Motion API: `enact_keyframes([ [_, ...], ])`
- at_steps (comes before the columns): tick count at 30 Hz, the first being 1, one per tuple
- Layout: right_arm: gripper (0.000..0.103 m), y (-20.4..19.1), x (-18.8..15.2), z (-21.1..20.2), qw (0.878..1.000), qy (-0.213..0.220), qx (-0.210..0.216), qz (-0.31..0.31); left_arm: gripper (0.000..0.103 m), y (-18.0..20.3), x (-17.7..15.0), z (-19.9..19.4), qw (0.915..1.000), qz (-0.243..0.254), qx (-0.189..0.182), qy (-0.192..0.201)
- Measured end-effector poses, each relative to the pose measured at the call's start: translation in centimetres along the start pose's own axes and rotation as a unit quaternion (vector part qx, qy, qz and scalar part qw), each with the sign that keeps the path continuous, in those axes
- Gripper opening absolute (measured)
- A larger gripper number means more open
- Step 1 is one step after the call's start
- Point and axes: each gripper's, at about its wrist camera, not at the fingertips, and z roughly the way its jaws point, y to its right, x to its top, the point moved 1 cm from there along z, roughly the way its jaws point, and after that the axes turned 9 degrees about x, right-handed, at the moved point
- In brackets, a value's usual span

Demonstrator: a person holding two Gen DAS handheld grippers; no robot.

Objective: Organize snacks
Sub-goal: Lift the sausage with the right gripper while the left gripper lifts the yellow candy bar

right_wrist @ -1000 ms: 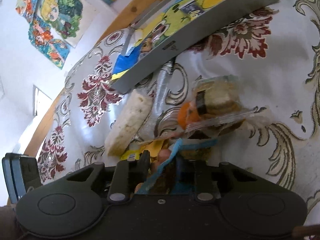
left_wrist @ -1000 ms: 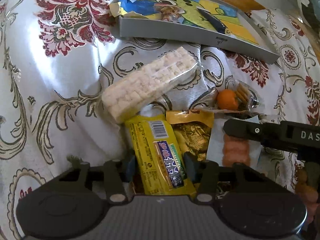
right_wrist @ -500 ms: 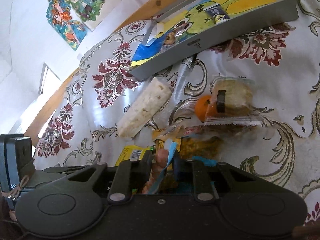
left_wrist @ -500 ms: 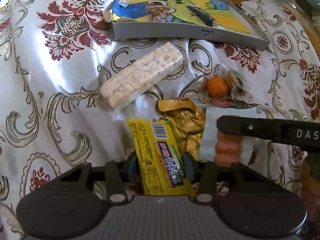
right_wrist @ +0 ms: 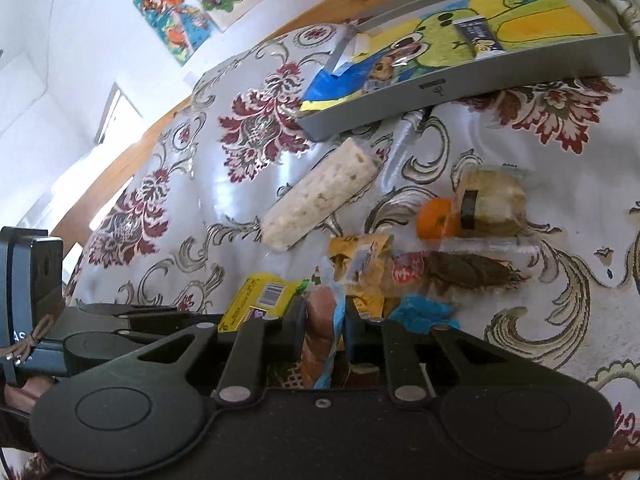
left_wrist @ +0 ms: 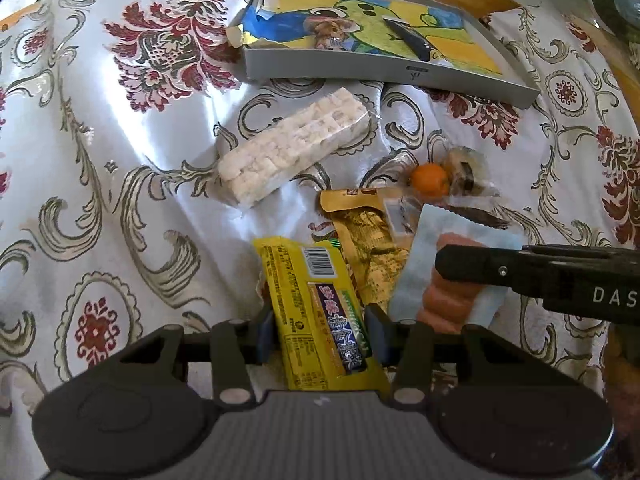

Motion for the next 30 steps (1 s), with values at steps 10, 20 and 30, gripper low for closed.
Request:
enact_keyframes([
  [10, 0.016, -2.7, -0.3, -1.6, 0.997, 0.002, -0.007, -0.08, 0.05, 0.8, -0.2, -2.0, 0.9997, -0.002, 0.012, 0.021],
  [20, 0.016, -3.7, 0.6, -3.9, 0.989, 0.081, -0.017, -0.126, 0.05, 1.1, 0.9, -3.4, 0.9983, -0.018, 0.008, 0.055],
  [30, 0.016, -2.3, 3.6, -6.0, 0.965, 0.193, -0.06, -0.166, 0.05, 2.2, 5.5, -3.4, 0.9938, -0.017, -0.011, 0.109],
])
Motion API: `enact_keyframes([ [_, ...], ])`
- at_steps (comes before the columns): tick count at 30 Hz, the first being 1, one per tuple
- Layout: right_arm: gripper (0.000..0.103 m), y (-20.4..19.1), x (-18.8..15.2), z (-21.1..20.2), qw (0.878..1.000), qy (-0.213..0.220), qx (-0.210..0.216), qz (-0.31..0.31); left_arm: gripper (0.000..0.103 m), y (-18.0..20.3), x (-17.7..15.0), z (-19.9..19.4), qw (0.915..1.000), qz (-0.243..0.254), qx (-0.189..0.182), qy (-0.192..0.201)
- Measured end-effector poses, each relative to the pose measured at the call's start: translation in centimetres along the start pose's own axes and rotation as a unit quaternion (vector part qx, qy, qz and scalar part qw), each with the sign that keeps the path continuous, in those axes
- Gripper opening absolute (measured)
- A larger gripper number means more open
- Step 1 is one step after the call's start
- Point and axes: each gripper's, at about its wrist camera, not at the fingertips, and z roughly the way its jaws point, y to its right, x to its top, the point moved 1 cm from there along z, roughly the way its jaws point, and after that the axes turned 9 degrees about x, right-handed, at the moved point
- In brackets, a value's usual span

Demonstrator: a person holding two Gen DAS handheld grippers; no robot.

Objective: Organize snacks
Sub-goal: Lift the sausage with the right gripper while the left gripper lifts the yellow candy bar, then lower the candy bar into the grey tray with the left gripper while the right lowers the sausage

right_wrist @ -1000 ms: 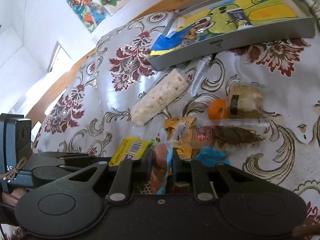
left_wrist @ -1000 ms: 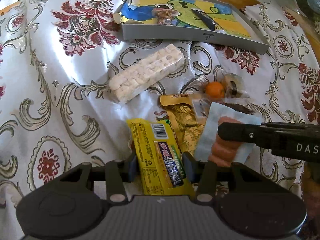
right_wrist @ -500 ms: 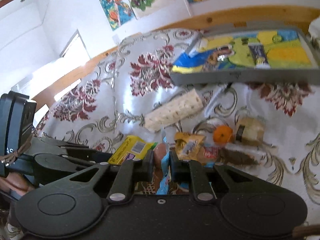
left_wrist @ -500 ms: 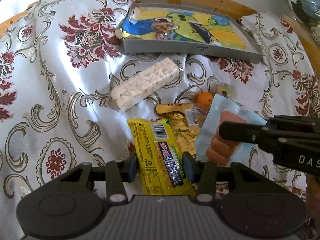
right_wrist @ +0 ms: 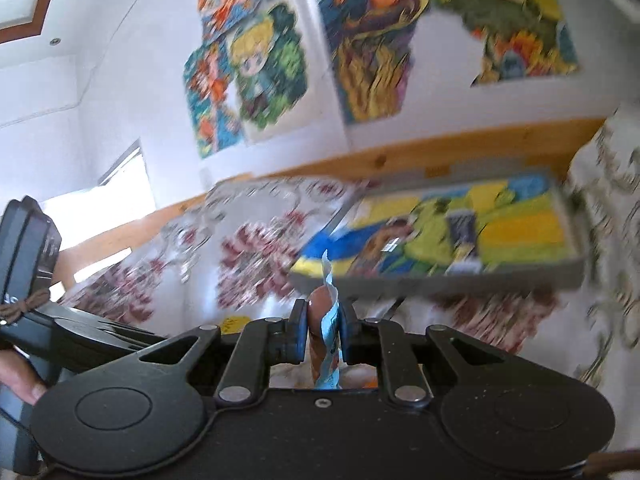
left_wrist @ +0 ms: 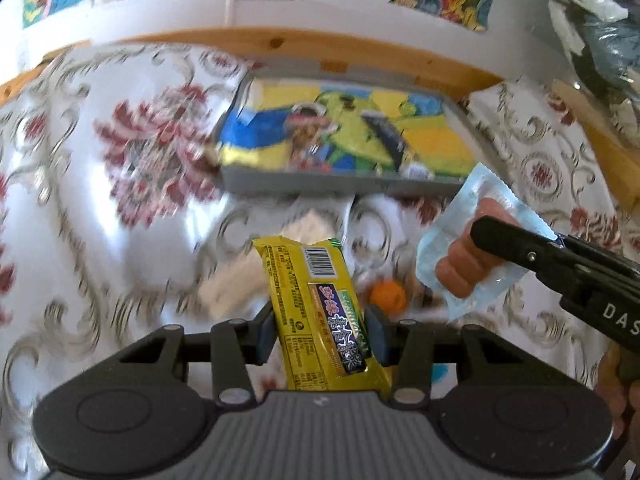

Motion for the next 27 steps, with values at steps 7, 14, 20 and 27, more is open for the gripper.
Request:
enact_keyframes([
  [7, 0.016, 3.4, 2.5, 0.4, 0.994, 0.065, -0.067, -0.053, 0.05, 1.9, 5.2, 3.2, 0.999, -0.003, -0.022, 0.039],
  [14, 0.016, 9.1, 4.0, 2.0, 0.984, 0.104, -0.132, -0.056, 0.05, 5.1, 12.0, 6.7, 0.9956, 0.015, -0.035, 0.086],
  [20, 0.017, 11.5, 4.4, 4.2, 0.976, 0.128, -0.161, -0.075, 0.05, 7.3, 14.5, 11.5, 0.995, 0.013, -0.033, 0.094],
  [27, 0.017, 12.5, 2.7, 6.7, 0.97, 0.093, -0.195, -0.108, 0.05, 8.1, 13.9, 14.9, 0.9961, 0.01, -0.028, 0.083],
])
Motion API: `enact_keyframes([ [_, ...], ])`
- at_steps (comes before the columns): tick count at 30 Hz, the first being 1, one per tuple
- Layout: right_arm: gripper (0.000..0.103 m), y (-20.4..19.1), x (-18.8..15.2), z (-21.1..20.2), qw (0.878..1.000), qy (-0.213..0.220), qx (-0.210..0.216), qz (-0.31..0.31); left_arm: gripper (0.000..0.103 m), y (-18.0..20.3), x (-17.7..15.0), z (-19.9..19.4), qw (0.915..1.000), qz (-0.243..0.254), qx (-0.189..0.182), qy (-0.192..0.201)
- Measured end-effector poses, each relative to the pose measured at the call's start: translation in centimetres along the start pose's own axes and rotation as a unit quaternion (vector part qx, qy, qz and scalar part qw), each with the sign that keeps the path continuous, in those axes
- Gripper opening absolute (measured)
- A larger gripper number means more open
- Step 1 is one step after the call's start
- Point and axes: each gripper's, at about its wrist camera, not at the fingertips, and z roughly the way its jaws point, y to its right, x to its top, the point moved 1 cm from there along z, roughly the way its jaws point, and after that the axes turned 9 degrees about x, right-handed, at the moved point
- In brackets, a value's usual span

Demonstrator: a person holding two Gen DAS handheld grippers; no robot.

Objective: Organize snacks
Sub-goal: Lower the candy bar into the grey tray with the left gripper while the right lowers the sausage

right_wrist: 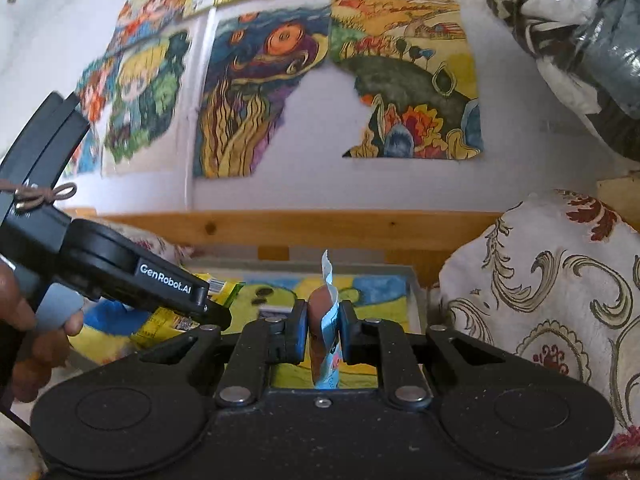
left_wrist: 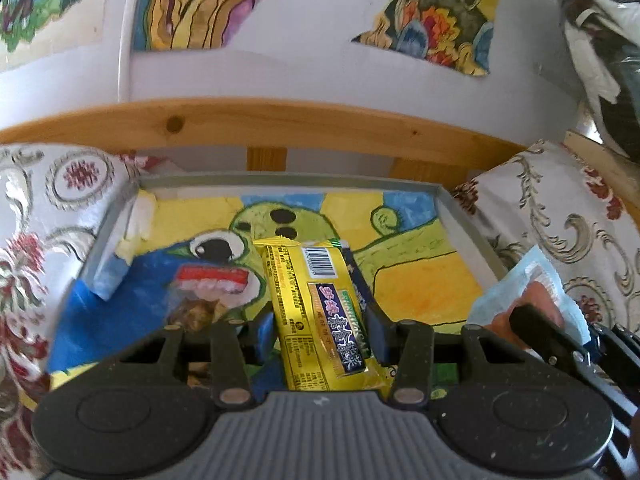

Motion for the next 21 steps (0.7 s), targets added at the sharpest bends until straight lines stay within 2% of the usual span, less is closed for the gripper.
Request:
enact_keyframes([
  [4, 0.017, -0.1, -1.1, 0.7, 1.0, -0.015, -0.005, -0.004, 0.05, -0.2, -0.6, 1.0, 1.0, 0.0, 0.003, -0.006],
  [10, 0.02, -0.7, -1.3, 1.0, 1.0, -0.012, 0.006, 0.002, 0.05, -0.7, -1.0, 2.0, 0.9998, -0.004, 0.009, -0.016],
  [16, 0.024, -1.5, -1.3, 1.2, 0.999, -0.019, 0.034, 0.019, 0.051, -1.7, -1.4, 2.6, 0.9993, -0.018, 0.013, -0.031],
  [21, 0.032, -1.9, -1.6, 1.6, 0.997, -0.034, 0.055, 0.043, 0.052, -2.2, -1.4, 2.5, 0.999, -0.025, 0.012, -0.035],
])
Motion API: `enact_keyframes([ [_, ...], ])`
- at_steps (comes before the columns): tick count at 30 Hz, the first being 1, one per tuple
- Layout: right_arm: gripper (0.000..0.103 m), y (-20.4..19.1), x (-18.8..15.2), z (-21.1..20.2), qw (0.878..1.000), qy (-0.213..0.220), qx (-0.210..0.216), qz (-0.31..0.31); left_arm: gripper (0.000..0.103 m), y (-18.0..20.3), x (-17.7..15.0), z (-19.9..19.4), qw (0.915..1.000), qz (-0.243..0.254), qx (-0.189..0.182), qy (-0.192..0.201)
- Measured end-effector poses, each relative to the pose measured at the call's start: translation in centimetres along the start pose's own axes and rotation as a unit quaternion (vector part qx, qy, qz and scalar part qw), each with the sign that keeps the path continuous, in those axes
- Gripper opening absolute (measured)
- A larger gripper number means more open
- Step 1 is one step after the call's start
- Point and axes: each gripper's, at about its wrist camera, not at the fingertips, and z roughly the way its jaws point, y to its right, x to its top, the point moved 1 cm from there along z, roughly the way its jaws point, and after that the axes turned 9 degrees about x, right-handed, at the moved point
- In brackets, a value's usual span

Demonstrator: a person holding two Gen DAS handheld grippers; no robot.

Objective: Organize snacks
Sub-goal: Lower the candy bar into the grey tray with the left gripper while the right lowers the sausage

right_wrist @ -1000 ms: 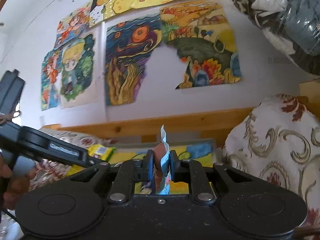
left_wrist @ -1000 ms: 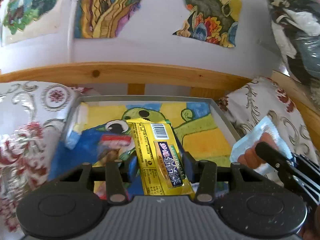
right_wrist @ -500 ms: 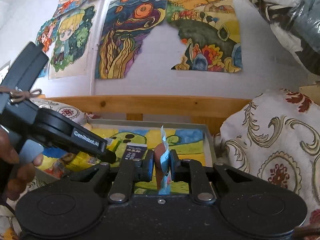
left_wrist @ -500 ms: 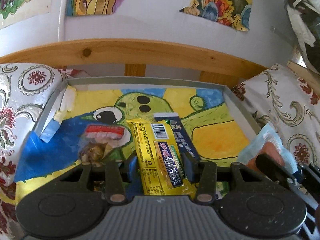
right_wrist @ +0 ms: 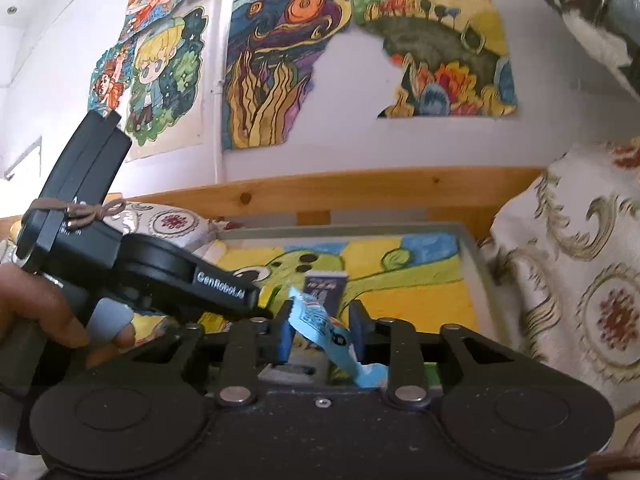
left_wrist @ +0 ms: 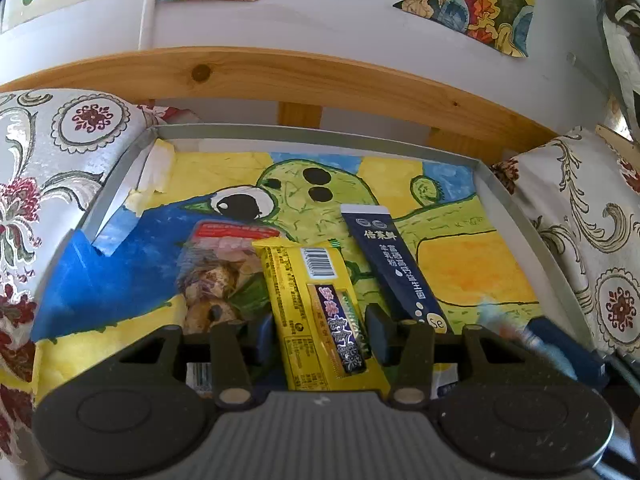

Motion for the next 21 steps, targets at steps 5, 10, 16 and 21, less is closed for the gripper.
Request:
enact_keyframes([
  [5, 0.047, -0.3, -0.2, 0.1, 1.0, -0.008, 0.006, 0.01, 0.056, -0.4, 0.0, -0.3, 0.9999, -0.01, -0.002, 0.003],
  [10, 0.061, -0.1, -0.2, 0.1, 0.999, -0.014, 0.008, 0.03, 0.074, -0.4, 0.2, -1.0, 0.9997, -0.016, -0.005, 0.017],
  [16, 0.078, 0.1, 0.5, -0.4, 0.999, -0.006, 0.01, 0.04, 0.089, -0.7, 0.4, -2.1, 0.999, -0.026, 0.007, 0.035],
  [21, 0.088, 0.0, 1.0, -1.1, 0.999, -0.004, 0.004, 0.045, 0.098, -1.7, 0.4, -3.4, 0.9978, -0.041, 0.022, 0.047],
])
